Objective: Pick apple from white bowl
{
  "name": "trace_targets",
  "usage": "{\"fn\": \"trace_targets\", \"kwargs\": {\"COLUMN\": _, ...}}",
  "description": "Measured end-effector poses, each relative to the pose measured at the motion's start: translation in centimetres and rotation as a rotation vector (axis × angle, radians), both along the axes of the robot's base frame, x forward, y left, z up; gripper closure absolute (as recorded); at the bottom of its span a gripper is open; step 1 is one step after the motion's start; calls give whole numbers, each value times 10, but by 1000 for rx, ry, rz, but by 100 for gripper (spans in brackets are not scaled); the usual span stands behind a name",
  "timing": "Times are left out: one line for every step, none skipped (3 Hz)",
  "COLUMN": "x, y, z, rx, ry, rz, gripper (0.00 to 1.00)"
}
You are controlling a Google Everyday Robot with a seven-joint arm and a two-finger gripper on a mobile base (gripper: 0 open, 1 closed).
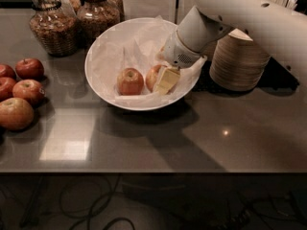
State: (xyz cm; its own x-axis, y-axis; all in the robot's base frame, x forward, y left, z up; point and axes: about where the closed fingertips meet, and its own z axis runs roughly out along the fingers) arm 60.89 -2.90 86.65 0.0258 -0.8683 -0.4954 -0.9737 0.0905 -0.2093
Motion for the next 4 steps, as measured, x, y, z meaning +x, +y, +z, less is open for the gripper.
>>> {"fn": "trace_targets", "kwargs": {"x": 0, "y": 1, "z": -5, "rx": -1, "ry": 9, "rz": -1, "gripper": 25}}
{"fn": "trace_targets", "kwargs": {"x": 1, "y": -1, "z": -9, "rx": -1, "ry": 17, "rz": -5, "gripper": 25}}
{"fn": "trace_targets", "kwargs": {"x": 1, "y": -1, "z": -9, "rx": -1, "ry": 17, "rz": -5, "gripper": 44}}
{"fn": "trace_targets", "kwargs": {"x": 1, "y": 0, "z": -9, "rx": -1, "ry": 17, "rz": -5, "gripper": 68}}
